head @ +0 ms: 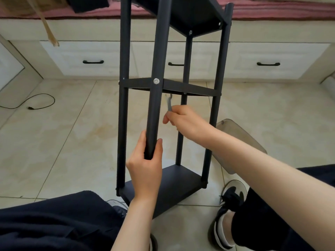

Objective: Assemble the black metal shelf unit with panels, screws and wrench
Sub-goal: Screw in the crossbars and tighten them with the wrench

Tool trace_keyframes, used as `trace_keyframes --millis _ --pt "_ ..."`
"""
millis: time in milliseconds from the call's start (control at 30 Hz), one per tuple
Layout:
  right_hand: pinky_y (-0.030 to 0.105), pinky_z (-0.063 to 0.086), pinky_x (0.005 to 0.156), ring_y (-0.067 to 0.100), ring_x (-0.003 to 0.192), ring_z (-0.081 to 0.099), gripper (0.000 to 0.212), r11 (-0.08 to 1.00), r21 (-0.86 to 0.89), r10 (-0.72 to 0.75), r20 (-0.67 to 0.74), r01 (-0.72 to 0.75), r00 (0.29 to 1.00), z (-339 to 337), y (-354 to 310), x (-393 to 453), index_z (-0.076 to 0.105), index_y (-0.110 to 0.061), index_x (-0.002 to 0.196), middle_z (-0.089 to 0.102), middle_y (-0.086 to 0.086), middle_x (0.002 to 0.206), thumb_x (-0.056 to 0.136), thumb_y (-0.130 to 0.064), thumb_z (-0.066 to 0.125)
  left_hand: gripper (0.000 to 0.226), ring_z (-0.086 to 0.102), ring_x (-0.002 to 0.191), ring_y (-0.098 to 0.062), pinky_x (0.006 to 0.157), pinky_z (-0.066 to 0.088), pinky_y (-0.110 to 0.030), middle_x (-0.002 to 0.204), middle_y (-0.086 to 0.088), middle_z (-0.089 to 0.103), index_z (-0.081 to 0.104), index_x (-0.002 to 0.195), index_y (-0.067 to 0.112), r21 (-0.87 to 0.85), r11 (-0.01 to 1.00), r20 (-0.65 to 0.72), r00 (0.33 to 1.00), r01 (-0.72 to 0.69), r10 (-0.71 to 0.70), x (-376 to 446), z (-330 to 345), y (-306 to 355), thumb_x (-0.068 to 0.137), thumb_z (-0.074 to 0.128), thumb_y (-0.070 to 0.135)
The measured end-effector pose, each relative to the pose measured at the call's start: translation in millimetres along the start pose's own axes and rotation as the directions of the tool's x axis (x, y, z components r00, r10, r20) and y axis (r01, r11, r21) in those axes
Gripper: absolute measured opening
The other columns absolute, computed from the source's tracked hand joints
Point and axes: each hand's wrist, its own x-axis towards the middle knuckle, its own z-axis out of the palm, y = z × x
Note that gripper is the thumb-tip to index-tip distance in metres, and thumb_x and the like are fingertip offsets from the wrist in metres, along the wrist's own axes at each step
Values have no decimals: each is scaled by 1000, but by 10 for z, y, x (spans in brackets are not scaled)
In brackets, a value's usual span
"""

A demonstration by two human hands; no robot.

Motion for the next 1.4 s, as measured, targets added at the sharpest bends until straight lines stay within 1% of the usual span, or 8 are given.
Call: trace_keyframes --millis 167,467,600,733,933,1100,1233,1400 --pt "36 45 96 18 108 51 35 993 116 10 0 -10 1000 21 43 89 63 -23 77 56 -3 109 104 -20 41 45 68 86 -20 76 57 -31 97 -11 73 64 133 5 4 1000 0 1000 28 -28 9 12 28 93 67 26" --pt "48 51 93 35 107 59 36 996 50 -76 -4 76 997 -41 20 199 63 -24 73 64 23 113 103 -27 44 48 64 76 -15 72 57 -28 94 -13 72 65 132 6 -6 1000 -12 1000 27 -27 1 5 40 92 65 31" --pt "38 53 81 27 86 61 34 992 35 -117 -12 117 993 -51 -6 252 66 -22 76 68 14 92 102 -27 45 37 59 66 -7 58 46 -13 82 -10 67 67 128 4 16 1000 0 1000 15 -15 12 18 -4 94 69 18" --pt "33 41 62 20 63 45 34 988 -3 -153 -29 153 988 1 -4 292 65 -21 74 50 6 66 102 -26 47 39 61 70 -2 66 47 -7 83 7 65 66 131 6 9 1000 -1 1000 14 -14 5 28 1 93 71 15" --pt "29 47 60 18 61 52 27 974 -72 -222 -139 213 965 102 81 333 68 -13 87 64 9 73 103 -21 47 36 64 70 -12 61 47 -12 82 9 67 66 127 20 1 1000 -1 1000 -19 19 -1 41 18 93 71 11" --pt "38 52 73 24 74 58 25 958 -76 -288 -267 277 920 200 131 413 59 -14 77 64 12 79 99 -10 49 33 52 59 -10 57 39 -10 71 7 59 69 125 7 20 999 -5 999 -36 36 -3 59 -21 92 71 10" --pt "44 55 79 28 82 63 19 953 12 -283 -334 304 899 299 161 515 68 2 92 68 16 90 96 -4 50 35 59 67 -8 60 45 -10 79 10 64 68 126 7 14 998 0 998 -63 63 -17 68 -2 91 72 9" --pt "20 46 59 3 61 55 21 934 243 -153 -385 260 910 382 129 648 70 -4 88 64 -8 69 96 -3 50 32 51 60 -4 57 38 -8 73 15 58 69 124 9 -7 998 -1 998 -62 62 -22 84 -12 92 71 9"
